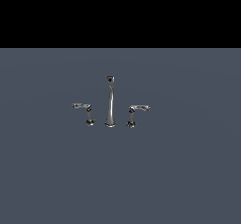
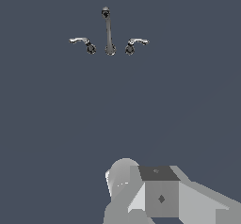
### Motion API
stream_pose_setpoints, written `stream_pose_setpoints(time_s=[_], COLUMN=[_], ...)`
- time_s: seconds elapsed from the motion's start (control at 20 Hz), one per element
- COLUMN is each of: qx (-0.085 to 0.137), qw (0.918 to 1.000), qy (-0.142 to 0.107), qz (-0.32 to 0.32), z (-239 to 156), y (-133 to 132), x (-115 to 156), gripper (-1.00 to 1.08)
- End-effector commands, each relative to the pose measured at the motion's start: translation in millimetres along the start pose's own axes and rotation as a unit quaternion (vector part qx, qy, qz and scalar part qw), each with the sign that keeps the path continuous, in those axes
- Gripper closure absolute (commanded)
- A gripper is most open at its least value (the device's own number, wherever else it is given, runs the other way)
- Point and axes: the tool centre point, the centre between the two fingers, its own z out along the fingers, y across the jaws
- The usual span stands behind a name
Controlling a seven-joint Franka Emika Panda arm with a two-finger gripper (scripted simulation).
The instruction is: Turn on the faucet by rotating a designated handle.
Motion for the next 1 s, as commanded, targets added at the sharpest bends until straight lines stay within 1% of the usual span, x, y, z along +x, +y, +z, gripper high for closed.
stream_pose_setpoints(time_s=[0.0,0.45,0.75,0.95], qx=[0.0,0.0,0.001,0.002], qw=[1.0,0.9998,0.9984,0.9958], qy=[0.0,0.0,0.001,0.002], qz=[0.0,0.021,0.057,0.092], z=[0.0,9.9,27.7,44.6], y=[0.0,-9.7,-27.0,-43.2], x=[0.0,2.1,6.8,12.5], gripper=[1.08,1.08,1.08,1.08])
